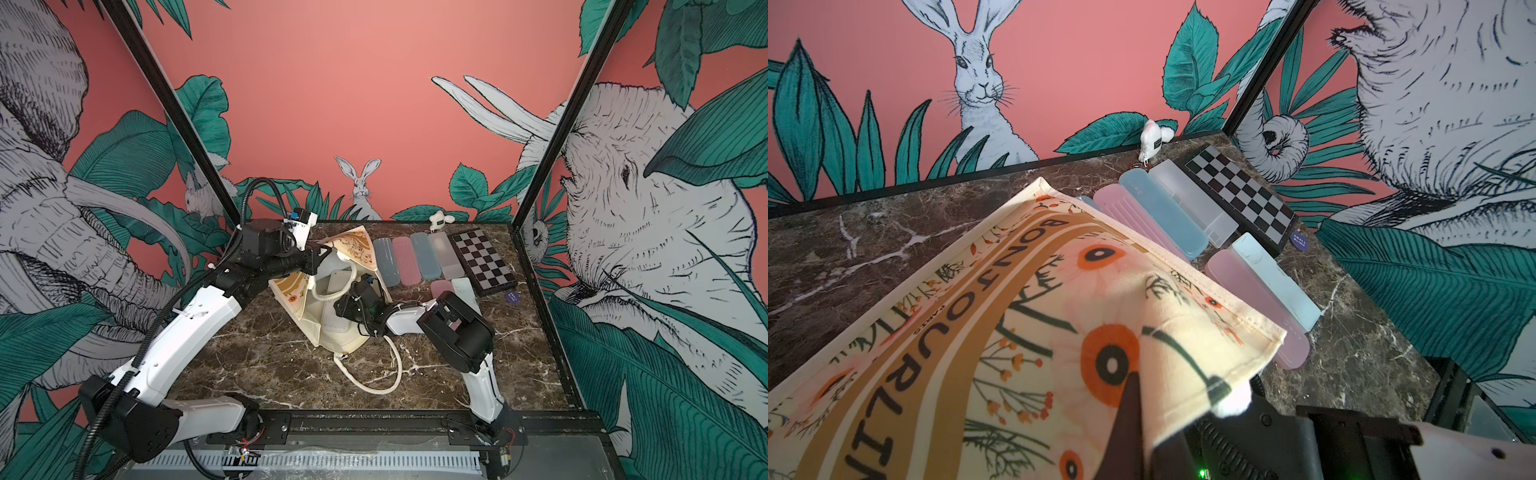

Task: Take out the pencil case from the canvas bag
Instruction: Pick up the pencil case from the canvas bag.

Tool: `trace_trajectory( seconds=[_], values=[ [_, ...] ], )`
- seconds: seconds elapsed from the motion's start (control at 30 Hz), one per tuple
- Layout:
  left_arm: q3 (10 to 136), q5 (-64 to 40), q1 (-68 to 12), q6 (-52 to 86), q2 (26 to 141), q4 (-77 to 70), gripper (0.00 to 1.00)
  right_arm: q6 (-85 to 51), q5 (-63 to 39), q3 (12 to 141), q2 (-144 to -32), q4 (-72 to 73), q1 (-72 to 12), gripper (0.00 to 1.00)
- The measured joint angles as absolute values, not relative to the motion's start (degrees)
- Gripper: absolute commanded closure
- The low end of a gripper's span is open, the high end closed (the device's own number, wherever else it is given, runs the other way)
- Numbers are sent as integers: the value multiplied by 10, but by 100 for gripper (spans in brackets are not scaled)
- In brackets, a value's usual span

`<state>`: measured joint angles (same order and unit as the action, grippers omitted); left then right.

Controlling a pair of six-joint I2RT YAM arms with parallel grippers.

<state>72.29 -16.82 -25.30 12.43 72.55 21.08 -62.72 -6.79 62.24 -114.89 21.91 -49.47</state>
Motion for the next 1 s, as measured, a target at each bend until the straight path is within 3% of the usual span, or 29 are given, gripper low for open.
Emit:
trace_trajectory(
  seconds=[0.3,0.63,1.0],
  values=[
    [723,-168,-253,124,728,209,100,-611,-67,610,-1118,218,-495,63],
    [729,-160,-252,124,735,204,100,-576,-60,600,-1093,209,-495,73],
    [815,-70,-253,69,781,267,100,-475,-54,596,-1024,127,-496,79]
  ],
)
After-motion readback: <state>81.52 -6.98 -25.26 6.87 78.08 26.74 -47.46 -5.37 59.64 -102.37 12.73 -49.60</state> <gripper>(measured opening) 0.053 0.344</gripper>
